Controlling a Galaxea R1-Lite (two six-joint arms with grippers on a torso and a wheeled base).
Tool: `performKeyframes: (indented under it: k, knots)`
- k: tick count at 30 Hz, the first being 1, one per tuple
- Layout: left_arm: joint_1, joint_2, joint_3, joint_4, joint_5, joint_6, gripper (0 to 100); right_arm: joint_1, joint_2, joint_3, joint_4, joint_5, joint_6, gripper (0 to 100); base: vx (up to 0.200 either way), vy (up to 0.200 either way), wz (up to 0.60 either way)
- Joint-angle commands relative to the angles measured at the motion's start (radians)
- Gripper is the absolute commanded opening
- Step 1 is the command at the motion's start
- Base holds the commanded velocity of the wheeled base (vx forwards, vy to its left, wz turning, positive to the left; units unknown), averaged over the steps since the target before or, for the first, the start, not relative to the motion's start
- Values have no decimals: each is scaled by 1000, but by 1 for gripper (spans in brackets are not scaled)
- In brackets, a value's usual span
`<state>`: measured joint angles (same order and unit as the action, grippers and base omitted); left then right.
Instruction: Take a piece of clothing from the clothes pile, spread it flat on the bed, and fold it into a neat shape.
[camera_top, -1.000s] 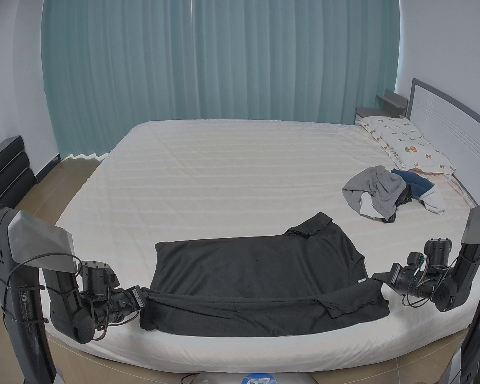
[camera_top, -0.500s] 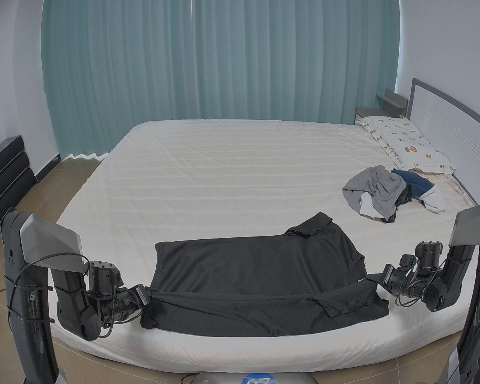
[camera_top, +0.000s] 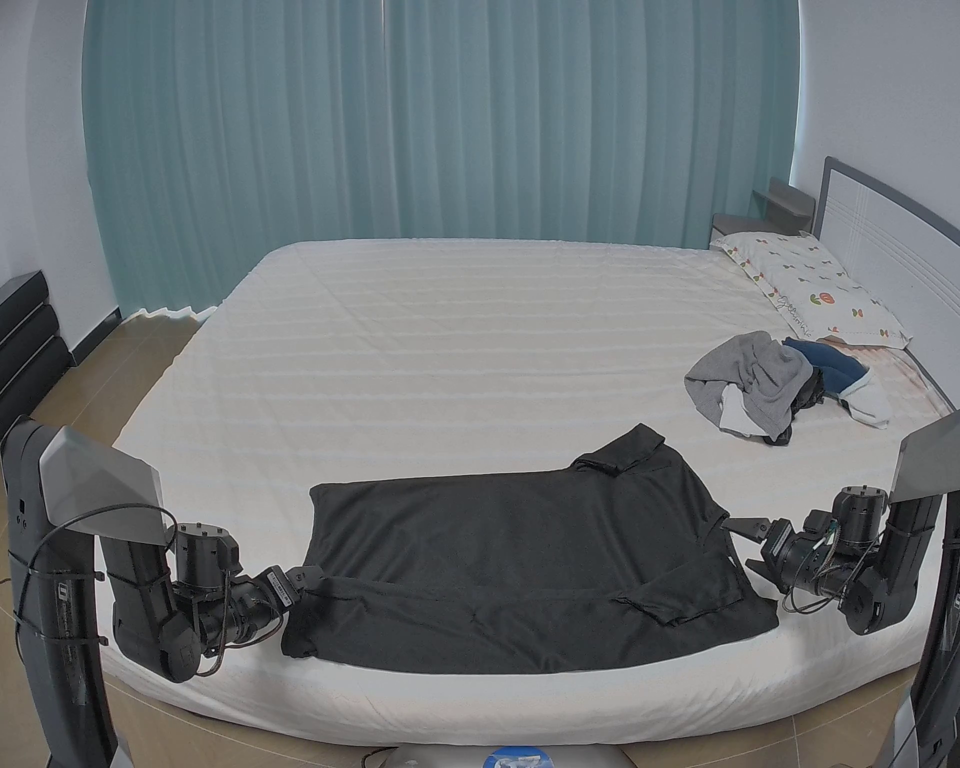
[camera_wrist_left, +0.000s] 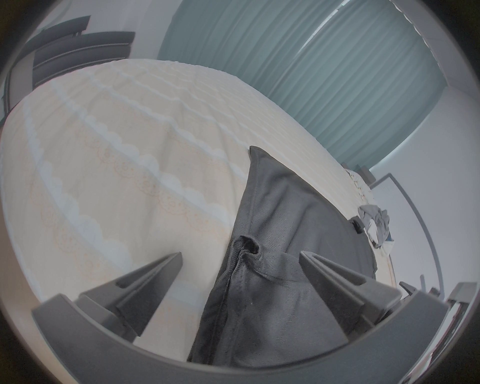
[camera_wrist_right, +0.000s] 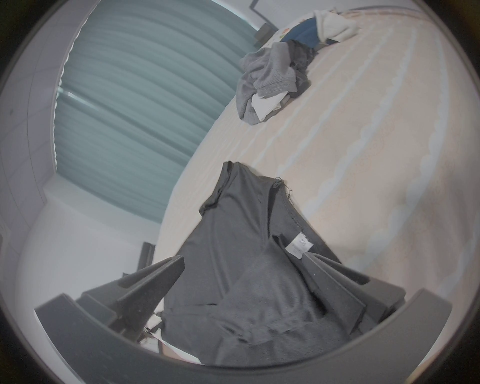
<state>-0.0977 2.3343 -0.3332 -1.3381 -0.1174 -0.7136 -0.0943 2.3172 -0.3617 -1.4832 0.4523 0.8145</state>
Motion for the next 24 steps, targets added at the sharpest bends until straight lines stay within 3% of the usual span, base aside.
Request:
performKeyframes:
  k: [1,5,14,24]
  knots:
    - [3,-50,40,-1,-1,-21,100,-5,-2,18,-20,5,52,100,0,0,0]
    - [-8,-53,43,-1,1,-29,100,-5,5,15,-22,6,98,100,0,0,0]
    - [-22,-61,43,-1,1,-43,100,-5,19,10,-22,6,112,100,0,-200,0]
    - [-34,-70,42,-1,2,-75,100,-5,19,9,-23,6,114,100,0,0,0]
